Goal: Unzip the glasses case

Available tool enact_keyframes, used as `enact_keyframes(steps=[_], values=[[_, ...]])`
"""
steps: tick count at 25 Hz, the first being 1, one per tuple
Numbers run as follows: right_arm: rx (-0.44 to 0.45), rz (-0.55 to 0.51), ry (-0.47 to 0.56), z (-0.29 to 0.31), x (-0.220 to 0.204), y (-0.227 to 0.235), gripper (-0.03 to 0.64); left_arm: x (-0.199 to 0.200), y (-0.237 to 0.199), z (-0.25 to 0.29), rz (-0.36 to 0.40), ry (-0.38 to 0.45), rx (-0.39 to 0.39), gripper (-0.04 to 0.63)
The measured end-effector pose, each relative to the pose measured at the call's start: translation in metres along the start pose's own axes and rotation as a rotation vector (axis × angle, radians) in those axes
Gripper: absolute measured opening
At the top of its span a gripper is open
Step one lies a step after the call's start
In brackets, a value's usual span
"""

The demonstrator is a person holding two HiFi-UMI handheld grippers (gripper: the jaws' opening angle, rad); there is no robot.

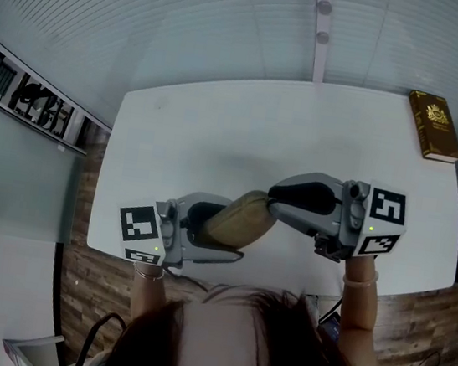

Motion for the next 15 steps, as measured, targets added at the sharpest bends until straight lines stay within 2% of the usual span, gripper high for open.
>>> enact_keyframes(steps=[8, 15], values=[[-0.015, -0.022, 0.020, -0.0022, 0.0006, 0.0036, 0.021, 0.0008, -0.0041, -0.0041, -0.007, 0.051, 0.023, 0.301], [-0.032, -0.067, 0.031, -0.0069, 0.0045, 0.0054, 0.012, 0.0040, -0.0075, -0.0040, -0.005, 0.099, 0.023, 0.293]])
Point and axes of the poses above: the fingertips, and each gripper's own axes: z forward along the fingers, y to its right, x out of its top, the point moved 1 cm from there along -z, backward along the fingers, and after that the axes turned 10 degrees about -x, right-handed, at the moved point
